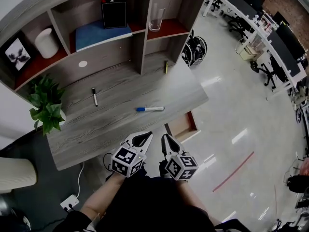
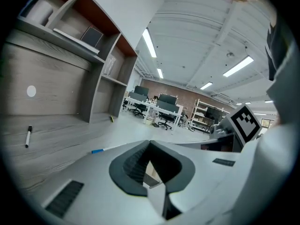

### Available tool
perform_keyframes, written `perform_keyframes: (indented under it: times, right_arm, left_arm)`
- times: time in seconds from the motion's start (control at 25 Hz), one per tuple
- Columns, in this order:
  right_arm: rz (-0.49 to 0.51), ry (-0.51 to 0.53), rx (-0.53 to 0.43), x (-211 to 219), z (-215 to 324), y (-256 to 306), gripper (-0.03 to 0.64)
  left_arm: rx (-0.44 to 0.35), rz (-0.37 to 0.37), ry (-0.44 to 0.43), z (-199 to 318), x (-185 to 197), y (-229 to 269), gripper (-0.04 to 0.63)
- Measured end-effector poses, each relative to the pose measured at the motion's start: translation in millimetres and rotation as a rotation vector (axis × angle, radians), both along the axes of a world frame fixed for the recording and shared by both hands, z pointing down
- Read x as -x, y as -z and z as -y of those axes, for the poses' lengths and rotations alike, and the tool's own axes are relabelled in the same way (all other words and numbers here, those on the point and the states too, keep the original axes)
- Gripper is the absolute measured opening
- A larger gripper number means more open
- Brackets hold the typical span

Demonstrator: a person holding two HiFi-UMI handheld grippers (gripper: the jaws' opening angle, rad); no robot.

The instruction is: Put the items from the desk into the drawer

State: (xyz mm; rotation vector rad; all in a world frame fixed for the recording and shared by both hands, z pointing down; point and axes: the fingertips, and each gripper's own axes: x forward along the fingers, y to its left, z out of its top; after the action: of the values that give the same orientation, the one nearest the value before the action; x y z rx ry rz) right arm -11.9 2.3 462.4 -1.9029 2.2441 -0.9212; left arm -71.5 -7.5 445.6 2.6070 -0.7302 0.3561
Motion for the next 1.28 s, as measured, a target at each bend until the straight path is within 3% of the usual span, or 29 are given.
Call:
perform_keyframes:
  times: [0.28,0.4,0.56,0.68,1.0,1.28]
  right_arm:
    - [-0.094,0.084,0.018,-5.9,27.7,2.8,0.029]
    - [-0.190,0.224,0.022,-1.3,45.8,5.2,0.047]
    - [-0.351,0.526,0.045,18.4,67.2,0.4,0.061]
    - [-0.490,0.690,0.064,24.0,82.0,-11.4,0.068]
    - [-0.690,0.990,0.177,23.6,113.3,-59.9,0.140]
    - [-0.706,1.136,0.219,25.3,130.7,-88.6,0.143]
  left_arm:
    - [-0.001,0.002,0.007,23.6,-0.5,-2.9,0.008]
    - [0.011,0.011,0.024,30.3,0.9,-8.9,0.008]
    - [0.034,0.032,0.056,41.9,5.5,-16.4,0.008]
    - [0.088,0.031,0.077,46.9,7.7,-25.3,0.008]
    - [0.139,0.060,0.157,70.5,0.6,-44.2,0.008]
    - [0.157,0.079,0.270,92.6,-6.4,-62.5,0.008]
